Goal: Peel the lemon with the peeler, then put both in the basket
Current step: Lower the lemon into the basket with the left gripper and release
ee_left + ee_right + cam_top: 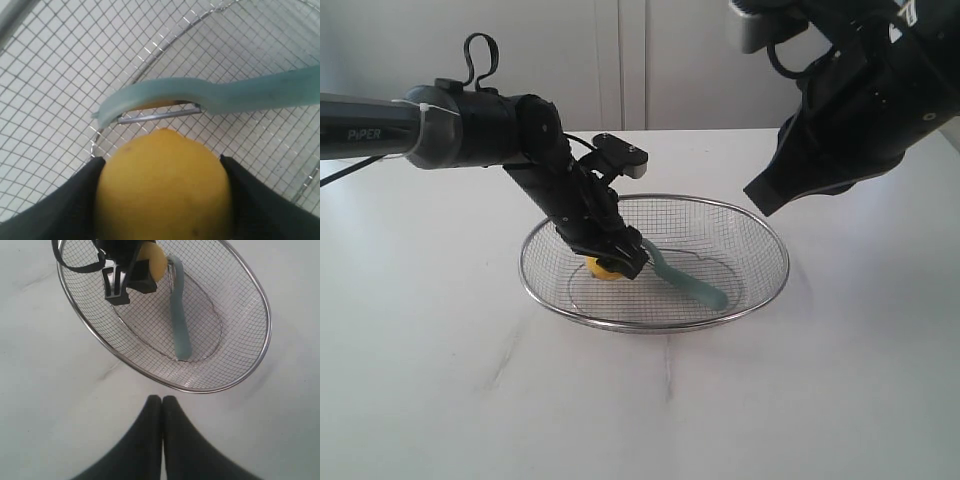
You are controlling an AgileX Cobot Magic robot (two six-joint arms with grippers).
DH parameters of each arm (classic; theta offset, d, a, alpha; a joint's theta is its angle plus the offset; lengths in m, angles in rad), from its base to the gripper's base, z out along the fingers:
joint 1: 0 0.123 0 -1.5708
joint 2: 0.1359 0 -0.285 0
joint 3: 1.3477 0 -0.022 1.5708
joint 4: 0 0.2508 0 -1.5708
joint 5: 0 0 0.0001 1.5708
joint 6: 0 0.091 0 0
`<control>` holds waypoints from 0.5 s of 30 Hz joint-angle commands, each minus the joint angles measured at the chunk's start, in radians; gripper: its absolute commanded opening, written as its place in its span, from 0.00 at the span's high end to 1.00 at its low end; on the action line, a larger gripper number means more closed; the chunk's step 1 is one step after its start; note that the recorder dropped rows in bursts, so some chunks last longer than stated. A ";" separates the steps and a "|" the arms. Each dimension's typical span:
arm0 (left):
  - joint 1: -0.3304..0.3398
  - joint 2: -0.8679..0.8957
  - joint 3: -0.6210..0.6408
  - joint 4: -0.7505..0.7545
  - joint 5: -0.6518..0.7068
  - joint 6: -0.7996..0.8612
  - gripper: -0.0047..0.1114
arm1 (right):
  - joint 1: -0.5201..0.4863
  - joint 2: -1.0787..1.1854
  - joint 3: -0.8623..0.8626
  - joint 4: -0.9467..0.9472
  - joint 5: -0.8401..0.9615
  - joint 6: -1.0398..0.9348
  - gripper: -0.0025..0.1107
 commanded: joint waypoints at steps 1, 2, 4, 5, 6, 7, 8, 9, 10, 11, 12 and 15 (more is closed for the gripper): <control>-0.004 -0.002 -0.006 -0.018 0.013 -0.003 0.96 | -0.002 -0.006 -0.004 0.004 0.007 0.005 0.98; -0.004 -0.002 -0.006 -0.018 0.013 -0.003 0.96 | -0.002 -0.006 -0.004 0.004 0.007 0.005 0.98; -0.004 -0.002 -0.006 -0.018 0.013 -0.003 0.96 | -0.002 -0.006 -0.004 0.004 0.007 0.005 0.98; -0.004 -0.002 -0.006 -0.018 0.013 -0.003 0.96 | -0.002 -0.006 -0.004 0.004 0.007 0.005 0.98; -0.004 -0.002 -0.006 -0.018 0.015 -0.001 0.96 | -0.002 -0.006 -0.004 0.004 0.007 0.005 0.98; -0.004 -0.002 -0.006 -0.018 0.015 0.005 0.96 | -0.002 -0.006 -0.004 0.004 0.007 0.005 0.98; -0.004 -0.002 -0.006 -0.018 0.017 0.012 0.96 | -0.002 -0.006 -0.004 0.004 0.007 0.005 0.98; -0.004 -0.002 -0.006 -0.018 0.019 0.017 0.96 | -0.002 -0.006 -0.004 0.004 0.007 0.005 0.98; -0.004 -0.002 -0.006 -0.018 0.019 0.017 0.96 | -0.002 -0.006 -0.004 0.004 0.007 0.005 0.98; -0.004 -0.002 -0.006 -0.018 0.019 0.026 0.96 | -0.002 -0.006 -0.004 0.004 0.007 0.005 0.98; -0.004 -0.002 -0.006 -0.018 0.019 0.029 0.96 | -0.002 -0.006 -0.004 0.004 0.007 0.005 0.98; -0.004 -0.002 -0.006 -0.018 0.019 0.029 0.96 | -0.002 -0.006 -0.004 0.004 0.007 0.005 0.98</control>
